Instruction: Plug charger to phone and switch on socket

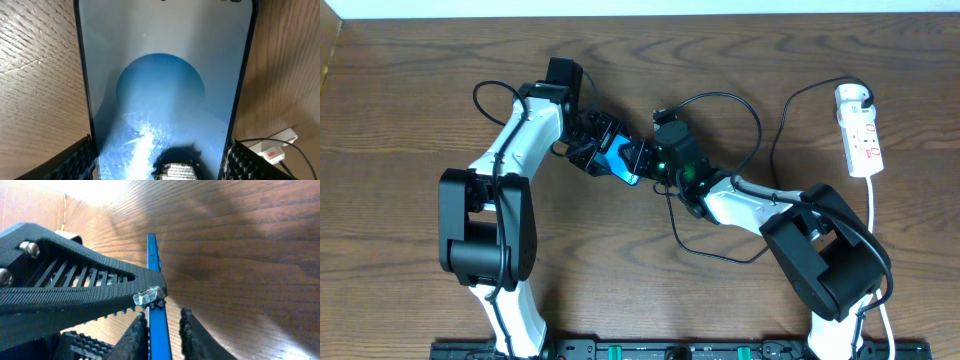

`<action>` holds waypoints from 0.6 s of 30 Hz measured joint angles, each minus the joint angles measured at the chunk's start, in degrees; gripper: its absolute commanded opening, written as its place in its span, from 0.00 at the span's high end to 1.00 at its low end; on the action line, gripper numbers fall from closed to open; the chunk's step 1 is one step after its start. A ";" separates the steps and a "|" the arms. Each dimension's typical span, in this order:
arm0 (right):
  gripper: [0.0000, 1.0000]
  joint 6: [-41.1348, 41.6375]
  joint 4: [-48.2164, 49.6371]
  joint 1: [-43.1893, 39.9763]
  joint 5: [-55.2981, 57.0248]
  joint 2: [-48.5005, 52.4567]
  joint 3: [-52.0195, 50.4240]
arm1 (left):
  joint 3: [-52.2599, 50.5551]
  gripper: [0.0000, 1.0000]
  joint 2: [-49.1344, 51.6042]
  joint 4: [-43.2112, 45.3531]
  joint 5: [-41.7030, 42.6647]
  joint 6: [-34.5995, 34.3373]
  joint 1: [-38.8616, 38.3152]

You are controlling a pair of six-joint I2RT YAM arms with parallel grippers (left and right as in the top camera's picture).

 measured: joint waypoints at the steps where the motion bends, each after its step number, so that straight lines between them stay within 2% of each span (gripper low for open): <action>1: 0.91 0.24 0.02 0.00 -0.02 0.00 0.00 | 0.00 0.37 0.00 0.00 0.00 0.00 0.00; 4: 0.99 0.70 0.26 0.02 -0.46 0.00 0.13 | 0.00 0.37 0.00 0.00 0.00 0.00 -0.02; 12: 0.99 1.60 1.81 -1.36 -3.56 0.46 0.15 | 0.17 0.37 -0.55 0.92 2.49 0.42 -0.07; 18: 0.99 1.62 4.20 -6.36 -8.20 0.39 0.15 | 0.17 0.37 -0.87 7.32 10.45 3.15 1.95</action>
